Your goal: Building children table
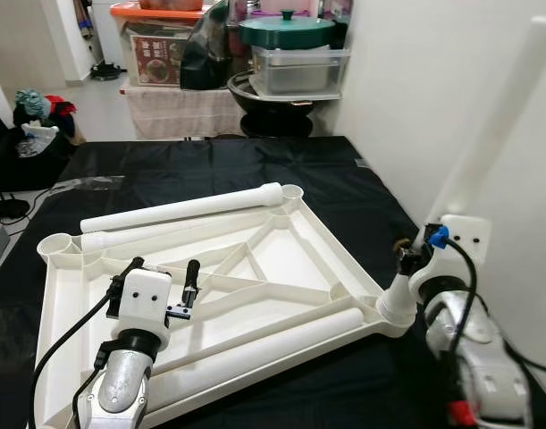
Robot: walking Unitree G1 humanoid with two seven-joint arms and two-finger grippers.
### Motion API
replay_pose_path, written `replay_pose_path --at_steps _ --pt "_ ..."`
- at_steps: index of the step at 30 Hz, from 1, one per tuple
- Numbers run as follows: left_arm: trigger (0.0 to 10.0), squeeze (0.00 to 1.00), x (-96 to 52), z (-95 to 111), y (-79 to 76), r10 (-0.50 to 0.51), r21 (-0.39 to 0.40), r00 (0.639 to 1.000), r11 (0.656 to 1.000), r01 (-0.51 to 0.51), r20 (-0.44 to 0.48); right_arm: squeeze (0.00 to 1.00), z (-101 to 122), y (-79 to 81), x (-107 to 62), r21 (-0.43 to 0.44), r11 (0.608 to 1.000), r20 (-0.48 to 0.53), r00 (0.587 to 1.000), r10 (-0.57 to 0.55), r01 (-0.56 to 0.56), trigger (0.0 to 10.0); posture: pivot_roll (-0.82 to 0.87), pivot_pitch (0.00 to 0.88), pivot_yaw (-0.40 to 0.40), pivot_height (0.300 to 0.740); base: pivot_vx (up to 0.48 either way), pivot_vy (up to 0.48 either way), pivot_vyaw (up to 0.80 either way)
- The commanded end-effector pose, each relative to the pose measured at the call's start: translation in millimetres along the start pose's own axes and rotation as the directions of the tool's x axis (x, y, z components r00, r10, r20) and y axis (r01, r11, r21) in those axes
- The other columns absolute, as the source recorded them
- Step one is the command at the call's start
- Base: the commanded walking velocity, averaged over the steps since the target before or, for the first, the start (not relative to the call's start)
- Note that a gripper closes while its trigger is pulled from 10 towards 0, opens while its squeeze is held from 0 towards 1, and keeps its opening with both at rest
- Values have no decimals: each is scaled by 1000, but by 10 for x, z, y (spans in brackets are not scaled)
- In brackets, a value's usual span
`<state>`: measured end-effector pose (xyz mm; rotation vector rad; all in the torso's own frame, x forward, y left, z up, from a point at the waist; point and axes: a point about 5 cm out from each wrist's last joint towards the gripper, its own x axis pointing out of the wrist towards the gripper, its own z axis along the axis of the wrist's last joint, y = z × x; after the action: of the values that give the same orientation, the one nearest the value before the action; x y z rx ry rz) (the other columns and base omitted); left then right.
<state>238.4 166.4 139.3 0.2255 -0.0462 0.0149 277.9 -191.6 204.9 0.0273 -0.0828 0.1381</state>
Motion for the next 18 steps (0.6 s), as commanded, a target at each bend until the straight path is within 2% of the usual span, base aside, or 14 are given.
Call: replay_pose_path --at_steps 1,2,3,5,6,8,9,10,14,15,16,17,18 --pt "10000 0 4 -15 -30 -16 8 1000 1000 16 -15 545 81 308 10 28 975 36 975 218 -219 10000 59 0 -57 740 0 0 0" --pt "10000 0 6 -16 -39 -21 7 1000 1000 21 -16 0 94 314 -71 -16 934 21 934 358 -357 10000 54 0 -54 740 0 0 0" --pt "10000 0 6 -16 -39 -21 7 1000 1000 21 -16 0 94 314 -71 -16 934 21 934 358 -357 10000 54 0 -54 740 0 0 0" --pt "10000 0 13 -18 -53 -26 4 1000 1000 26 -17 0 75 255 -263 -25 792 -53 791 609 -611 10000 61 0 -62 740 0 0 0" --pt "10000 0 16 -17 -58 -28 3 999 1000 28 -17 0 72 225 -324 -15 740 -79 738 670 -673 10000 61 0 -62 740 0 0 0" --pt "10000 0 16 -17 -58 -28 3 999 1000 28 -17 0 72 225 -324 -15 740 -79 738 670 -673 10000 61 0 -62 740 0 0 0" --pt "10000 0 20 -12 -61 -29 3 999 1000 29 -16 0 65 194 -351 2 705 -104 701 705 -709 10000 66 0 -68 740 0 0 0" --pt "10000 0 21 -8 -62 -30 4 999 1000 30 -15 0 54 155 -322 2 694 -125 688 715 -720 10000 72 0 -75 740 0 0 0" --pt "10000 0 20 -5 -62 -30 7 999 1000 30 -15 0 29 91 -236 -7 699 -145 692 707 -715 10000 72 0 -75 740 0 0 0" --pt "10000 0 19 -5 -65 -32 8 999 999 32 -17 0 14 54 -163 -3 720 -143 713 687 -694 10000 83 0 -83 740 0 0 0" --pt "10000 0 19 -5 -65 -32 8 999 999 32 -17 0 14 54 -163 -3 720 -143 713 687 -694 10000 83 0 -83 740 0 0 0" --pt "10000 0 13 -9 -70 -33 11 999 999 34 -20 0 13 19 -44 11 761 -108 756 646 -649 667 91 0 -89 740 0 0 0" --pt "10000 0 13 -9 -70 -33 11 999 999 34 -20 0 13 19 -44 11 761 -108 756 646 -649 667 91 0 -89 740 0 0 0"
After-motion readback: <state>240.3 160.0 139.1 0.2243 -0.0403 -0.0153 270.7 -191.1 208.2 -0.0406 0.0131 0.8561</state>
